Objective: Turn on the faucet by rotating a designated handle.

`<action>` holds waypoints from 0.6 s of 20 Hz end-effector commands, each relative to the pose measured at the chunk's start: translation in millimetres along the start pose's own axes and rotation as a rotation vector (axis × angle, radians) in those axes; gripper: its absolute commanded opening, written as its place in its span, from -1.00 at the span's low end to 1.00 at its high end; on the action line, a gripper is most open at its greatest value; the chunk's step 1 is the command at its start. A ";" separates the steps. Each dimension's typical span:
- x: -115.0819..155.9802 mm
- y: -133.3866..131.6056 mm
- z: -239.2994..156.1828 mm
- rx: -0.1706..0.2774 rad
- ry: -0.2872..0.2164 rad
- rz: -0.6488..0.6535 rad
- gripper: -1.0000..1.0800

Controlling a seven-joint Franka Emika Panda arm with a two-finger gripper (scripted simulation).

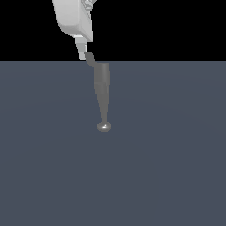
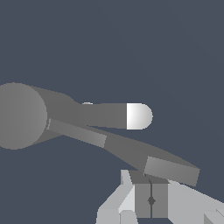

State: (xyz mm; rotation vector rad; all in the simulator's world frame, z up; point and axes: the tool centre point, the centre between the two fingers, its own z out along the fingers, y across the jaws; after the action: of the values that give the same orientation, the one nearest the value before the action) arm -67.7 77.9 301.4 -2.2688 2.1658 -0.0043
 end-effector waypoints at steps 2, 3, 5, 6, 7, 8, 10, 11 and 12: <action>27.3 0.4 0.4 -0.001 0.001 0.012 -1.00; 33.9 0.6 0.5 -0.002 0.001 0.013 -1.00; 47.2 1.2 0.7 -0.003 0.001 0.014 -1.00; 53.8 1.4 0.8 -0.003 0.001 0.015 -1.00; 60.4 1.7 0.9 -0.004 0.001 0.015 -1.00; 66.9 2.0 1.0 -0.004 0.001 0.015 -1.00; 79.9 2.4 1.2 -0.005 0.001 0.016 -1.00; 86.4 2.6 1.3 -0.005 0.001 0.017 -1.00; 86.4 2.6 1.3 -0.005 0.001 0.017 -1.00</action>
State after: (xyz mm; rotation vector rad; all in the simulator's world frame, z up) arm -65.6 16.3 301.3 -2.2892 2.1458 -0.0029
